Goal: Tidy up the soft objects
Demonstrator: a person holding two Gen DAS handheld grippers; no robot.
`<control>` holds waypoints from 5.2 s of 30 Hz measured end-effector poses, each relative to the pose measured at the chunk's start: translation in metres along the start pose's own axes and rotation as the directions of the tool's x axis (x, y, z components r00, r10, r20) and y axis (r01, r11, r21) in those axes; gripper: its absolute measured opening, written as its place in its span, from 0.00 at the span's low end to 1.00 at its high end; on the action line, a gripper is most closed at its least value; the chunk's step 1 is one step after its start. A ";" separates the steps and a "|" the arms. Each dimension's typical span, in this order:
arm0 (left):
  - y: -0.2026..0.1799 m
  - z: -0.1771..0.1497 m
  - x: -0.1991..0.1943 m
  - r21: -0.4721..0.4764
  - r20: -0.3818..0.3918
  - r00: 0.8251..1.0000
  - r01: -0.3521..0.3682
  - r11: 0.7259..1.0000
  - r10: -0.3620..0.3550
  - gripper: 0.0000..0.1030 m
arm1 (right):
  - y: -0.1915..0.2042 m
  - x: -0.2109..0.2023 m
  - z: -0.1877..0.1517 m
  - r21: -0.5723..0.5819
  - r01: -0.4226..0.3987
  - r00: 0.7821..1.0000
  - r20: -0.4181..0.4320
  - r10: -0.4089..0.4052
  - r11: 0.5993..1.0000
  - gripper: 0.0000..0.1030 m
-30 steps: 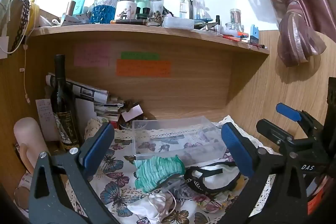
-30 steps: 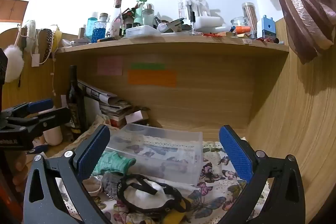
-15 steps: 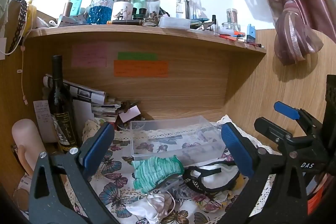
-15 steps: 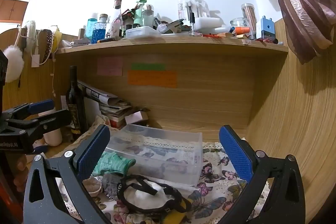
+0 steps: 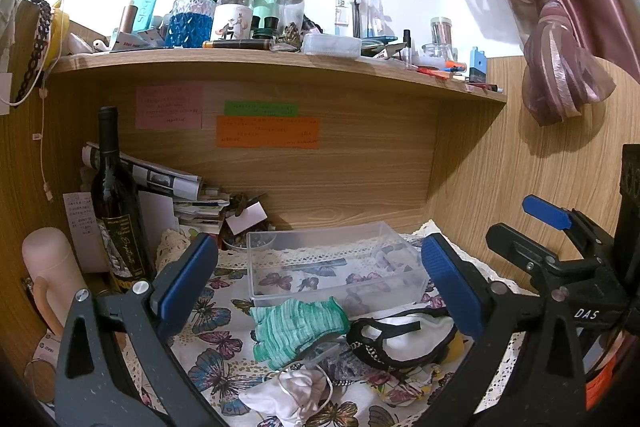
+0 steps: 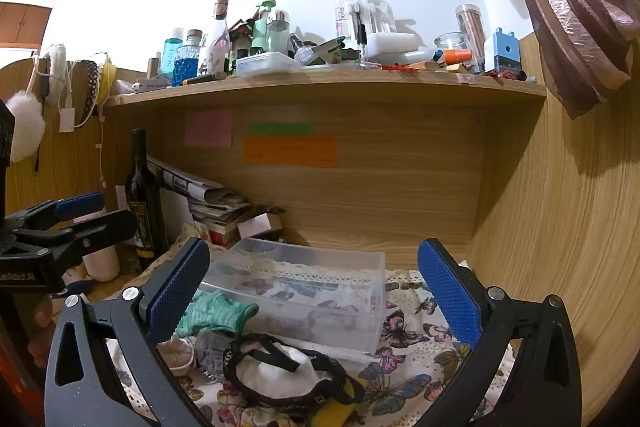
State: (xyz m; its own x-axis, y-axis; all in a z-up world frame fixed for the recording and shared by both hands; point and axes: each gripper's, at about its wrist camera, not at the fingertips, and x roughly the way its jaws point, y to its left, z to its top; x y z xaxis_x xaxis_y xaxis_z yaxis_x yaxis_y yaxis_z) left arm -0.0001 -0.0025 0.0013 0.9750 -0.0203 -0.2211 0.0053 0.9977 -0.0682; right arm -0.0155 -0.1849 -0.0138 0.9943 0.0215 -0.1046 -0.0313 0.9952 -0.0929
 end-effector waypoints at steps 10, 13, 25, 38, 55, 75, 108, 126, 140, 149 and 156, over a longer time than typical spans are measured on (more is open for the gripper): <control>0.000 0.000 0.000 -0.001 0.001 1.000 0.002 1.000 -0.002 1.00 | -0.001 -0.001 0.000 0.003 -0.001 1.000 0.002 0.001 1.000 1.00; 0.000 -0.001 0.000 -0.001 0.002 1.000 0.001 1.000 -0.001 1.00 | -0.001 -0.001 0.001 0.004 -0.001 1.000 0.002 0.001 1.000 1.00; 0.000 -0.001 0.000 0.000 0.003 1.000 0.000 1.000 0.000 1.00 | 0.000 -0.003 0.001 0.005 -0.002 1.000 0.007 0.002 1.000 1.00; -0.001 -0.001 0.000 0.002 0.003 1.000 0.001 1.000 -0.001 1.00 | 0.002 -0.004 0.002 0.006 -0.002 1.000 0.011 0.002 1.000 1.00; -0.005 0.004 -0.003 0.002 0.021 1.000 0.004 1.000 -0.004 1.00 | 0.001 -0.005 0.002 0.011 -0.002 1.000 0.014 0.002 1.000 1.00; 0.018 -0.038 0.055 -0.004 -0.211 0.977 0.020 1.000 -0.021 1.00 | -0.021 0.043 -0.039 0.032 -0.023 0.981 -0.193 0.029 0.999 1.00; 0.041 -0.093 0.144 -0.123 -0.489 0.870 -0.002 0.992 -0.059 0.07 | -0.040 0.085 -0.089 0.100 -0.113 0.913 -0.383 0.143 0.989 0.16; 0.039 -0.051 0.099 -0.093 -0.356 0.934 0.003 0.996 -0.036 0.03 | -0.042 0.073 -0.027 0.056 -0.092 0.977 -0.189 0.101 0.994 0.14; 0.054 -0.073 0.138 -0.043 -0.475 0.880 -0.037 0.998 0.012 0.84 | -0.051 0.105 0.009 0.038 -0.061 0.990 -0.122 0.065 0.997 0.14; 0.057 -0.105 0.172 -0.075 -0.559 0.827 0.019 0.997 -0.058 0.58 | -0.048 0.143 0.011 0.012 -0.046 0.985 -0.168 0.047 0.999 0.14; 0.043 -0.104 0.154 -0.011 -0.513 0.857 0.048 0.999 -0.047 0.17 | -0.045 0.176 -0.003 0.011 -0.046 0.966 -0.256 0.048 0.999 0.14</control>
State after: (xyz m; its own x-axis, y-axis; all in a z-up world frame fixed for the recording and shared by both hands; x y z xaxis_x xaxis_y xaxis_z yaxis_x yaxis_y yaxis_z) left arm 0.1272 0.0303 -0.1370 0.7213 -0.0974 -0.6857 0.0495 0.9948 -0.0892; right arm 0.1605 -0.2266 -0.0305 0.9325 0.0439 -0.3586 -0.0764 0.9941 -0.0770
